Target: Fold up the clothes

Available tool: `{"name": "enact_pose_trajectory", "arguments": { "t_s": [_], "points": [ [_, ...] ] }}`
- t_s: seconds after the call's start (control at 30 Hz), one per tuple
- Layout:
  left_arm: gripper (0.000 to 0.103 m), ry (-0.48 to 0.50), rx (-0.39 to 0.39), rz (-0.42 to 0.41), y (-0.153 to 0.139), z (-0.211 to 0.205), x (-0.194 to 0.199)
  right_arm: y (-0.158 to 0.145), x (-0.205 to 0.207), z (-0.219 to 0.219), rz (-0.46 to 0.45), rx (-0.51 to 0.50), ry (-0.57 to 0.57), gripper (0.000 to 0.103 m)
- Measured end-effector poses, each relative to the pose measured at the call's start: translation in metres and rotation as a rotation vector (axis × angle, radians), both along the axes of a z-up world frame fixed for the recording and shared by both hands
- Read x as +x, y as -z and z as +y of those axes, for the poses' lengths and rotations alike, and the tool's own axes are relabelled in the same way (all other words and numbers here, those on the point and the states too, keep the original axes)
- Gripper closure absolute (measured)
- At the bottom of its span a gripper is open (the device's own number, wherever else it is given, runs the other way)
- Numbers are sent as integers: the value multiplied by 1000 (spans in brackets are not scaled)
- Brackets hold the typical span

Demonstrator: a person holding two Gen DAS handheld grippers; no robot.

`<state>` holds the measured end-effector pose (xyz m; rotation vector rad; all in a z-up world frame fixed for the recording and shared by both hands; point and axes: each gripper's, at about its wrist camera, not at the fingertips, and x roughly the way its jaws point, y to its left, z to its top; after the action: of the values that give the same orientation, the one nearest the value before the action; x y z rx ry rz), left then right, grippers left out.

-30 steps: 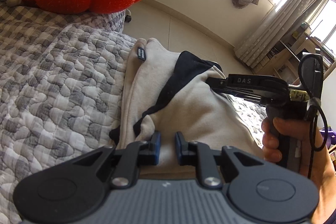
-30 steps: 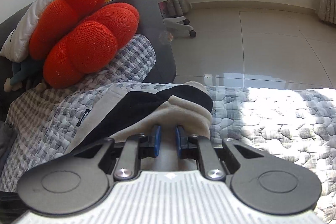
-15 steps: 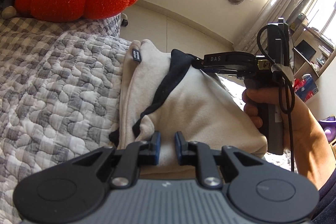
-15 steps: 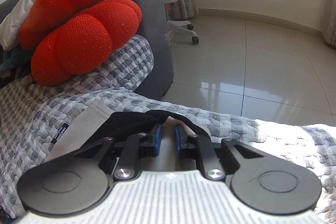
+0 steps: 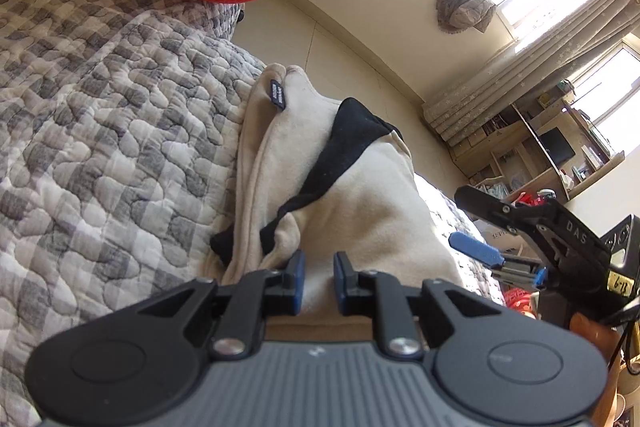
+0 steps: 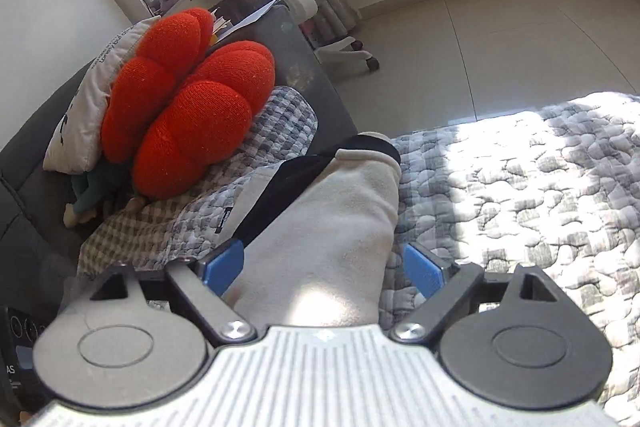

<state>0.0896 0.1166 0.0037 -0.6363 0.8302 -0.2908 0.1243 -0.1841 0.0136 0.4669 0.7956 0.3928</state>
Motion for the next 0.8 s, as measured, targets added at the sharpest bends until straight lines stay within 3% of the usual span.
{"name": "enact_pose_trajectory", "arguments": {
  "t_s": [0.17,0.33,0.5,0.57,0.7,0.8],
  "points": [
    [86,-11,-25,9,4,-1,-1,38,-36,-17,178,255,57,13],
    [86,-27,-54,25,7,2,0,38,-46,-4,185,338,69,12],
    [86,-32,-43,20,7,0,0,39,-50,13,147,317,128,19],
    [86,-32,-41,19,7,-1,0,41,-51,13,138,307,160,40],
    [86,-37,-23,15,1,-1,-2,36,-51,22,98,210,162,53],
    [79,-77,-74,25,-7,9,-9,29,-55,24,66,134,126,56]
  ]
}}
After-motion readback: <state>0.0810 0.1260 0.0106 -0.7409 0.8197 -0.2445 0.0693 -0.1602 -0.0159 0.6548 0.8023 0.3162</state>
